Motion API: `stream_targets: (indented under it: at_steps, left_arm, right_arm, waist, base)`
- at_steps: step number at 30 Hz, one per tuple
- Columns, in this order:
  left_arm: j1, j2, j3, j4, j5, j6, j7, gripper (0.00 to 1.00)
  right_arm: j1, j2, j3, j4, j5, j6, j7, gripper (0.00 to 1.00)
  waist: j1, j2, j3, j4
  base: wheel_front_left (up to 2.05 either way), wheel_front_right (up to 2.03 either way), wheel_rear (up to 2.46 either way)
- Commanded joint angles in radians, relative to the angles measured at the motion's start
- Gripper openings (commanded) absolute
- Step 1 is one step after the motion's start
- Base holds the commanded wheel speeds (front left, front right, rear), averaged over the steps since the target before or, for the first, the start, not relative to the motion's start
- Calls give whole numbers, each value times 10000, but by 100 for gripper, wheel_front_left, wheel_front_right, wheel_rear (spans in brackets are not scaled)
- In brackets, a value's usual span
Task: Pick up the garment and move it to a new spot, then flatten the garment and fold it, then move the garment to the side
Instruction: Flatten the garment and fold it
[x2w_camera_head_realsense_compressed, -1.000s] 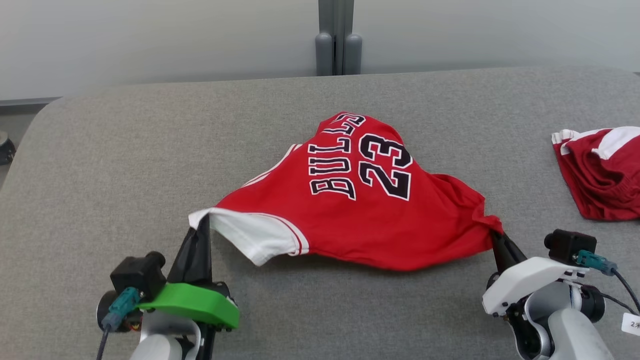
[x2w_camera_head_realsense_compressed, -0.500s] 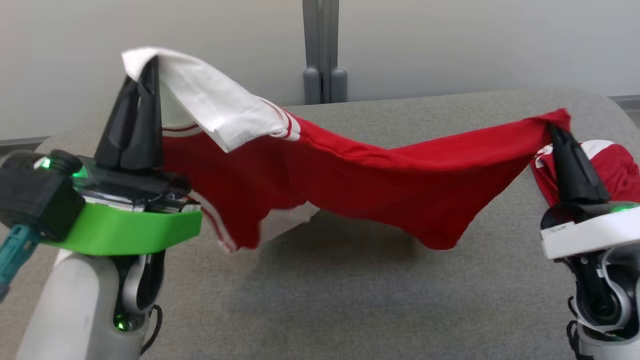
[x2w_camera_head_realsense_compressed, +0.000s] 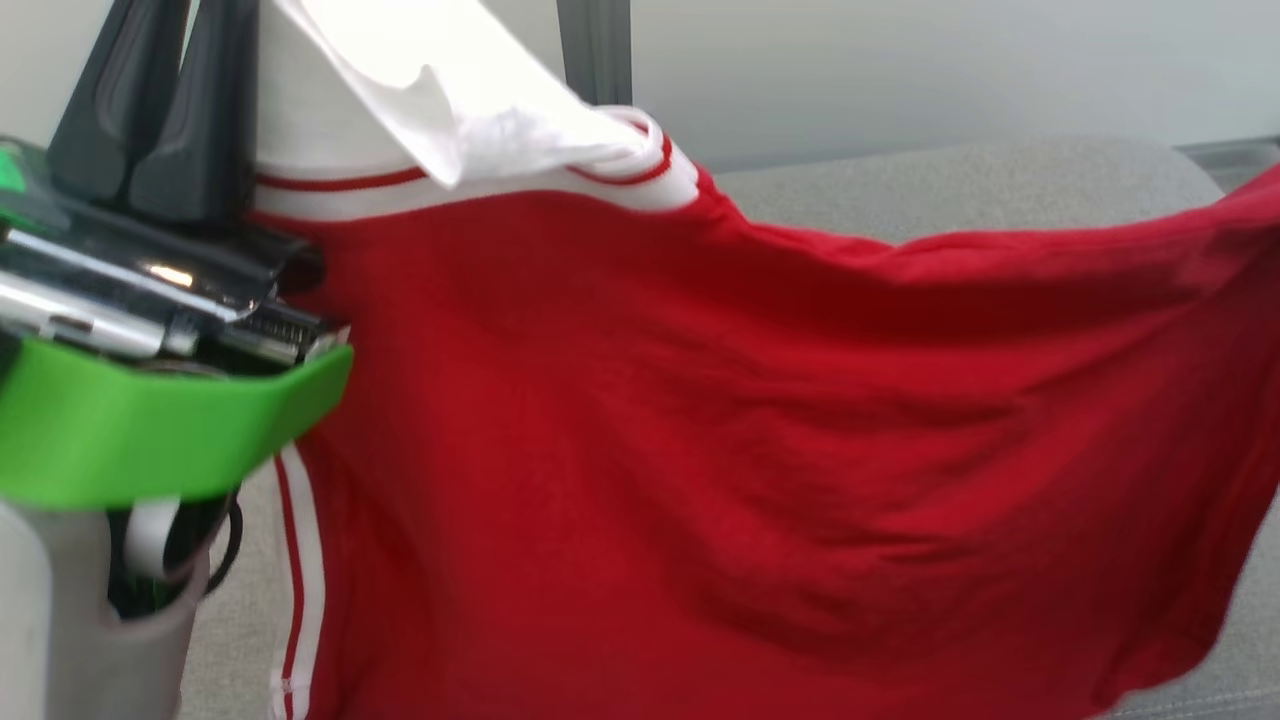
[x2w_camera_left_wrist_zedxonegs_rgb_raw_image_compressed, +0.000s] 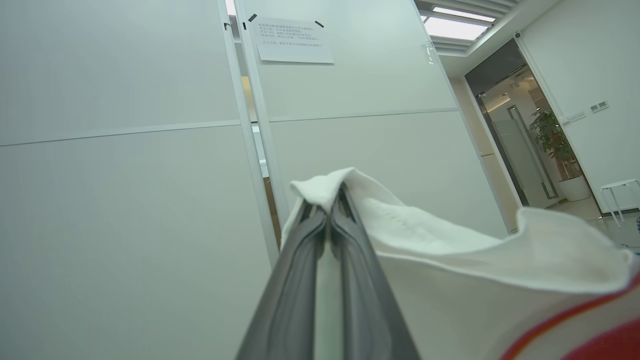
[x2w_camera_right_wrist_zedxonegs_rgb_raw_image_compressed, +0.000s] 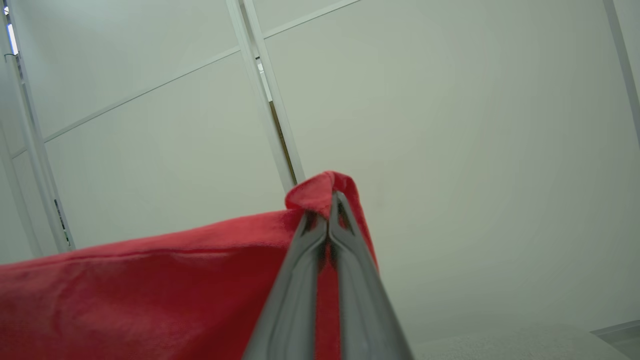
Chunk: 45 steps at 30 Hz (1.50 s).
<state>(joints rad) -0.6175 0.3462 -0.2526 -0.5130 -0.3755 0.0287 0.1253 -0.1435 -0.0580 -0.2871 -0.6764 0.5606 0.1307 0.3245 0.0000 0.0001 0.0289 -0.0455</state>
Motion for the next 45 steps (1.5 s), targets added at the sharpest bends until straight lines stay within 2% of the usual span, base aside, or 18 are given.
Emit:
stream_targets:
  at_steps: [1, 6, 11, 14, 18, 23, 30, 34, 37, 40, 45]
  left_arm:
    - [-432, 17, 19, 358, -99, -82, 135, 0]
    - [-1922, -14, -70, 2465, -115, -388, 289, 0]
    - [-4710, 4, 148, 5398, 454, -463, -16, 0]
    - [-6431, 47, 233, 7074, 979, -303, -656, 0]
    - [-7942, -427, 361, 8866, 1056, -113, -1898, 0]
    - [-7813, -1044, 206, 10189, 665, -487, -2721, 0]
    - [-5715, -1769, 223, 10984, -58, -951, -3751, 0]
    - [-4319, -1933, 340, 10688, -227, -1149, -3905, 0]
    - [-3405, -1911, 692, 9788, -189, -1223, -3928, 0]
    - [-2297, -2045, 1204, 8551, -128, -1257, -3910, 0]
    - [-576, -2267, 1816, 6772, 18, -1328, -3915, 0]
  right_arm:
    - [-372, 8, 103, 285, -23, 0, 142, 0]
    - [-2424, -266, 904, 2145, -420, 2, 210, 0]
    - [-6387, -247, 1908, 5574, -1300, 0, -591, 0]
    - [-8692, -86, 1692, 7876, -2078, 0, -1622, 0]
    - [-10975, 62, 1119, 10842, -3048, 0, -2782, 0]
    - [-11815, 68, 1179, 13449, -3248, 0, -3699, 0]
    - [-11000, 39, 1072, 16091, -3444, 0, -5198, 0]
    - [-10472, 51, 1082, 16710, -3127, 0, -5675, 0]
    - [-10150, 48, 1423, 16522, -2579, 0, -5848, 0]
    - [-9508, 71, 1982, 15862, -1679, 0, -5897, 0]
    - [-8056, 56, 2327, 13989, -408, 0, -5901, 0]
  waist:
    - [0, -1, 846, -129]
    - [0, -1, 2009, -259]
    - [0, -1, 2986, -463]
    - [0, -1, 3315, -497]
    - [0, -1, 3874, -214]
    - [0, -1, 5010, 350]
    - [0, -1, 6006, 737]
    - [0, -1, 6075, 701]
    - [0, -1, 5998, 603]
    - [0, -1, 5796, 507]
    - [0, -1, 5248, 417]
  base:
    - [0, 0, 0]
    - [0, 0, 0]
    - [0, 0, 0]
    - [0, 0, 0]
    - [0, 0, 0]
    - [0, 0, 0]
    - [0, 0, 0]
    - [0, 0, 0]
    - [0, 0, 0]
    - [0, 0, 0]
    - [0, 0, 0]
